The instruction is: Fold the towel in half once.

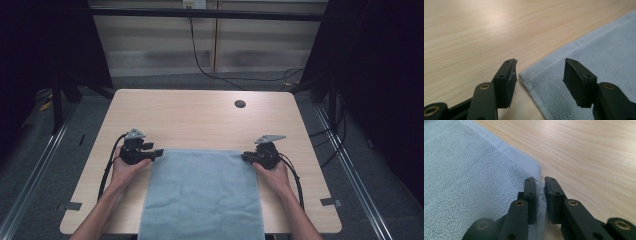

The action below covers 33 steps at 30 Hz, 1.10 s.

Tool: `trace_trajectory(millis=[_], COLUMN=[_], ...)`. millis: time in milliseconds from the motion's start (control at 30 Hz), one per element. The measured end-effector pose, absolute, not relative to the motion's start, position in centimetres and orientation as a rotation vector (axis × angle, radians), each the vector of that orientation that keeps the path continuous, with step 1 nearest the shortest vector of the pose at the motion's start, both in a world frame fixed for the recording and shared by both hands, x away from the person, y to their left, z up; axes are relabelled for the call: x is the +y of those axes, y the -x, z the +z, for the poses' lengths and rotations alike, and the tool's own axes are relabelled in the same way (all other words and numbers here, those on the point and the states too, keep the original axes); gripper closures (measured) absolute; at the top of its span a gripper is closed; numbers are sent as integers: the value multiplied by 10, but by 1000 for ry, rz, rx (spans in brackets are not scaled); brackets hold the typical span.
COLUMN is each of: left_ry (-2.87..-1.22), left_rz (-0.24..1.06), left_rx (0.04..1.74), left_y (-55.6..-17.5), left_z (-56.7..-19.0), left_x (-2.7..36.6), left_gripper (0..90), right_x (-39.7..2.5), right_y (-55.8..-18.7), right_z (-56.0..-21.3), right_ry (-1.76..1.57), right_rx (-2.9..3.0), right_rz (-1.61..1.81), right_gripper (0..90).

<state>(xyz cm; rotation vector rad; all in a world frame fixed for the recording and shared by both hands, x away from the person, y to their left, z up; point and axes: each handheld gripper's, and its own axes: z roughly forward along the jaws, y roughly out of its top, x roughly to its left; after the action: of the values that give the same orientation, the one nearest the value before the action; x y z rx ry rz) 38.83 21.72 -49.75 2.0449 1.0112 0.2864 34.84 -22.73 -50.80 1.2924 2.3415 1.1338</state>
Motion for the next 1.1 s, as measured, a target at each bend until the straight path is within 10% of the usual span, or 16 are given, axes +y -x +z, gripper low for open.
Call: trace_trajectory(millis=[733, 1100], left_ry=[-2137, -2133], left_rz=[291, 202], left_rx=[890, 836], left_y=[-374, -363], left_z=[-507, -507], left_x=[214, 211], left_gripper=[415, 768], right_x=[-227, -227], right_y=[-339, -338], right_z=[-506, -505], right_ry=[-1243, -1280], right_rx=[2382, 2419], right_rz=[1106, 1152], right_gripper=[581, 796])
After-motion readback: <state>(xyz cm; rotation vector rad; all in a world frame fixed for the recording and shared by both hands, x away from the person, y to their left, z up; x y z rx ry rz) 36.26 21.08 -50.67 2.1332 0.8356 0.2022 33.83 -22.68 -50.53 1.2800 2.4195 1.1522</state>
